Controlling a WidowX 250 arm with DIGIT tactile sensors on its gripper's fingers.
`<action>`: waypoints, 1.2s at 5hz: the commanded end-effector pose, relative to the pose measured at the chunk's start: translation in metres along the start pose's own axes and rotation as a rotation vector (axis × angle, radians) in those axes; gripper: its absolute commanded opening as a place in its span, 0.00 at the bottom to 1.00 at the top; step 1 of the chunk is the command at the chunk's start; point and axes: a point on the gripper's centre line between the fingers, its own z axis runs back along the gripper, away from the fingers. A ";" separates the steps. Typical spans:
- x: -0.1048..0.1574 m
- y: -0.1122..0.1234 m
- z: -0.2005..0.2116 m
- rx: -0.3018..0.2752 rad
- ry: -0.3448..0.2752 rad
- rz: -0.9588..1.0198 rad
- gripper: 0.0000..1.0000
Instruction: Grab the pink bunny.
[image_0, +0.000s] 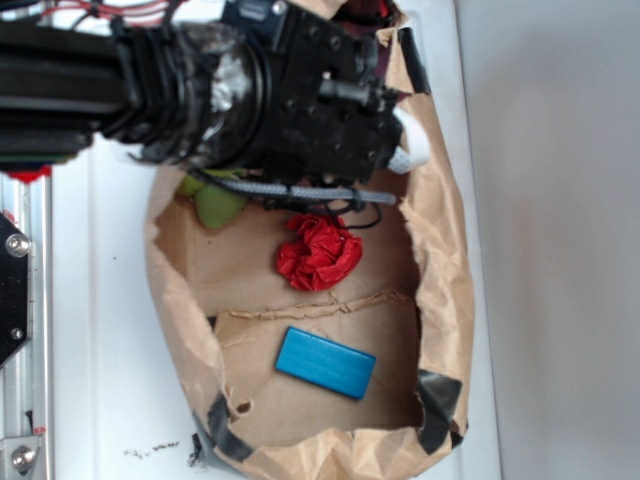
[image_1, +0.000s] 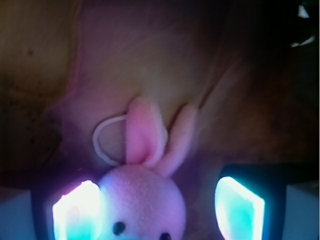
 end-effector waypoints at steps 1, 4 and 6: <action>-0.005 -0.017 0.007 0.050 -0.024 -0.059 1.00; 0.002 -0.017 0.007 0.044 -0.024 0.027 0.00; 0.003 -0.013 0.008 0.030 -0.026 0.047 0.00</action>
